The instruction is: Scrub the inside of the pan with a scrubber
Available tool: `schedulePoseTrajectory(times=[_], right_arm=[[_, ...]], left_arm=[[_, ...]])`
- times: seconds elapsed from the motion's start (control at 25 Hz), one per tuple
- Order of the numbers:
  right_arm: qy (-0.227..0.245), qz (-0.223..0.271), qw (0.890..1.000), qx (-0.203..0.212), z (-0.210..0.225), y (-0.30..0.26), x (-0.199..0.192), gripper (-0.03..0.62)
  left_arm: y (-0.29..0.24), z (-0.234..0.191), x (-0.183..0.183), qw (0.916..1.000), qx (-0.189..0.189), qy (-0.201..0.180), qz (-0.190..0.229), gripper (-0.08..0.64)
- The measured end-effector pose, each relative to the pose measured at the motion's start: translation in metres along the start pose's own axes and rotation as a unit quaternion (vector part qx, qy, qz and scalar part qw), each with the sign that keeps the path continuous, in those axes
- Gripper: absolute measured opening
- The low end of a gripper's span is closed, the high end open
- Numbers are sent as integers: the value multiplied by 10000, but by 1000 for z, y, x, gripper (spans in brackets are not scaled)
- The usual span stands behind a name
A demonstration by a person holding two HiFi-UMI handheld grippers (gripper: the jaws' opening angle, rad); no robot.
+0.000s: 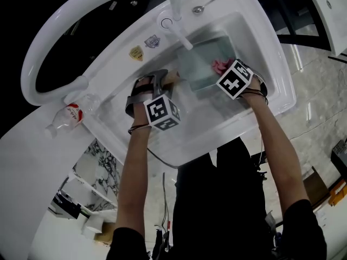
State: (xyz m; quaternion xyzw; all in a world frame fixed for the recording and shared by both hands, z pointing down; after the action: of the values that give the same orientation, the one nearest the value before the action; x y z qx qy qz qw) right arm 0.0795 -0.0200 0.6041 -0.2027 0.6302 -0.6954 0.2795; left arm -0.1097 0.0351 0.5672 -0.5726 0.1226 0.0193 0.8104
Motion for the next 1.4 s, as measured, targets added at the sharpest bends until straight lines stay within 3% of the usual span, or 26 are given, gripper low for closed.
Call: schedulePoseTrajectory(times=[0.2, 0.4, 0.64, 0.96, 1.4], right_arm=[[-7, 465, 9959, -781, 17, 2, 22, 51], [58, 931, 9841, -1512, 34, 5, 53, 51], [595, 1204, 9661, -2205, 48, 9, 87, 51], [1206, 1308, 9514, -2514, 35, 41, 87, 51], [1212, 1646, 9512, -2313, -16, 104, 72, 51]], left_arm=[[0, -3, -1, 9999, -75, 112, 59, 176], [0, -2, 0, 9998, -111, 126, 86, 176], [-2, -3, 0, 9996, -189, 200, 96, 176], [-3, 4, -3, 9997, 199, -70, 79, 178], [59, -3, -12, 9963, 691, 365, 350, 175]])
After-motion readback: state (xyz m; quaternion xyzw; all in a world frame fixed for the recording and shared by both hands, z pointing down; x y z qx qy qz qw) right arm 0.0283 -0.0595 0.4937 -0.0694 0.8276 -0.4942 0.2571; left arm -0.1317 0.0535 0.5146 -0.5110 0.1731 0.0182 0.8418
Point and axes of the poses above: the fingertips, and each gripper's own axes: y backward along the fingers, z to its right, x out of its top, the point moved 4 cm from there along y, backward along the fingers, and after that the axes turned 12 degrees about -y, right-handed, at the moved point
